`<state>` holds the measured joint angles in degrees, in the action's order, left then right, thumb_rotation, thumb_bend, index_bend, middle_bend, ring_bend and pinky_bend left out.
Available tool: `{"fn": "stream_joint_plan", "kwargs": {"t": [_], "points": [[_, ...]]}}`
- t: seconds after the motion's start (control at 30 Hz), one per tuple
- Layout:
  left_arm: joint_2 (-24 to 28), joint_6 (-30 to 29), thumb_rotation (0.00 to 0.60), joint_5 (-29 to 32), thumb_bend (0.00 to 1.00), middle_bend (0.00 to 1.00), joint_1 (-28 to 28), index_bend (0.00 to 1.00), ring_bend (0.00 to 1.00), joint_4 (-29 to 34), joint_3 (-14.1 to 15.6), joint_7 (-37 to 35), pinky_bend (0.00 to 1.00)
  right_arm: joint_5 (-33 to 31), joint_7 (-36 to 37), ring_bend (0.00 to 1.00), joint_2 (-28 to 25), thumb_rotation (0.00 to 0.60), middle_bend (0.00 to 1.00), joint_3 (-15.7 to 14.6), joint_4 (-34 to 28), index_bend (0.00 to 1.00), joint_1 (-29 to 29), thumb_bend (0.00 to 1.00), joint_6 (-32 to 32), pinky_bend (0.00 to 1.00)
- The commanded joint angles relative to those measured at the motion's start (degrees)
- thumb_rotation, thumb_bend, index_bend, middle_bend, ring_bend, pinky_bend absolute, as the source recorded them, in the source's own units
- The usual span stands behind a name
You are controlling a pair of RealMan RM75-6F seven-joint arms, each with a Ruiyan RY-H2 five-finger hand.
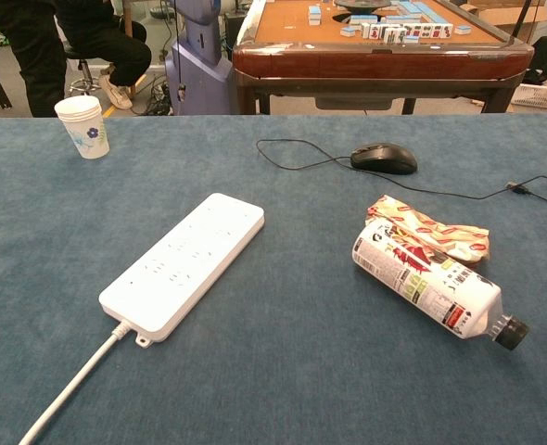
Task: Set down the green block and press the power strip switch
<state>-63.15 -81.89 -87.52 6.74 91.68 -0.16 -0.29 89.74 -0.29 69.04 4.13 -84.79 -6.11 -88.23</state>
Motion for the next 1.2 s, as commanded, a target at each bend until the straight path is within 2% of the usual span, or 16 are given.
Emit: {"fn": "stream_joint_plan", "kwargs": {"t": [0.03,0.2,0.3,0.37,0.43,0.53,0.6,0.7,0.9,1.0,1.2], "points": [[-0.1,-0.1,0.6,-0.1,0.23,0.52,-0.1,0.53,0.46,0.0,0.1,0.1,0.72,0.4,0.2,0.54,0.0,0.6,0.5,-0.1,0.0,0.46,0.0,0.33,-0.2,0.73],[-0.1,-0.5,0.6,-0.5,0.23,0.52,-0.2,0.51,0.47,0.1,0.2,-0.3,0.72,0.4,0.0,0.54,-0.1,0.6,0.5,-0.2,0.0,0.46,-0.1,0.33,0.0,0.73],[0.4,-1.3,0.6,-2.1,0.23,0.56,0.1,0.48,0.51,0.5,0.1,-2.4,0.79,0.3,0.5,0.54,-0.2,0.6,0.5,0.0,-0.2,0.46,-0.1,0.33,0.0,0.73],[0.8,-1.7,0.6,-3.8,0.23,0.73,0.3,0.47,0.63,0.9,0.5,-4.0,0.9,0.2,0.8,0.54,-0.2,0.6,0.5,0.2,-0.1,0.46,-0.1,0.33,-0.2,0.73],[1.7,-1.4,0.6,-5.5,0.24,0.84,0.9,0.47,0.73,1.6,1.1,-5.5,0.98,-0.1,0.9,0.54,-0.2,0.6,0.5,0.3,0.0,0.46,-0.2,0.33,0.0,0.73],[3.9,0.0,0.6,-8.8,0.25,0.94,2.6,0.45,0.81,3.9,1.9,-7.4,1.0,-0.3,0.9,0.54,-0.3,0.6,0.5,0.4,-0.1,0.46,-0.2,0.33,0.1,0.73],[5.0,0.7,0.6,-10.6,0.29,0.98,3.7,0.43,0.84,5.5,2.0,-6.9,1.0,0.0,0.9,0.54,-0.3,0.6,0.5,0.4,-0.2,0.46,-0.1,0.33,-0.3,0.73],[6.7,3.5,0.6,-12.6,0.35,1.0,6.0,0.39,0.89,9.2,2.4,-5.1,1.0,0.6,0.9,0.54,-0.3,0.6,0.5,0.2,-0.3,0.46,0.1,0.33,-0.9,0.73],[8.0,10.5,0.6,-14.1,0.44,1.0,10.9,0.38,0.99,16.2,2.3,-3.6,1.0,0.7,0.4,0.54,-0.2,0.6,0.5,0.2,-0.4,0.46,0.2,0.33,-1.1,0.73],[7.4,15.1,0.6,-12.6,0.48,1.0,13.2,0.35,1.0,19.0,1.9,-0.3,1.0,0.9,0.5,0.54,-0.2,0.6,0.5,0.1,-0.4,0.46,0.3,0.33,-1.4,0.73],[5.1,22.5,0.6,-6.8,0.5,1.0,16.9,0.31,1.0,22.9,0.4,7.8,1.0,0.7,0.9,0.54,-0.4,0.6,0.5,0.2,-0.3,0.46,0.5,0.33,-1.6,0.73]]}}
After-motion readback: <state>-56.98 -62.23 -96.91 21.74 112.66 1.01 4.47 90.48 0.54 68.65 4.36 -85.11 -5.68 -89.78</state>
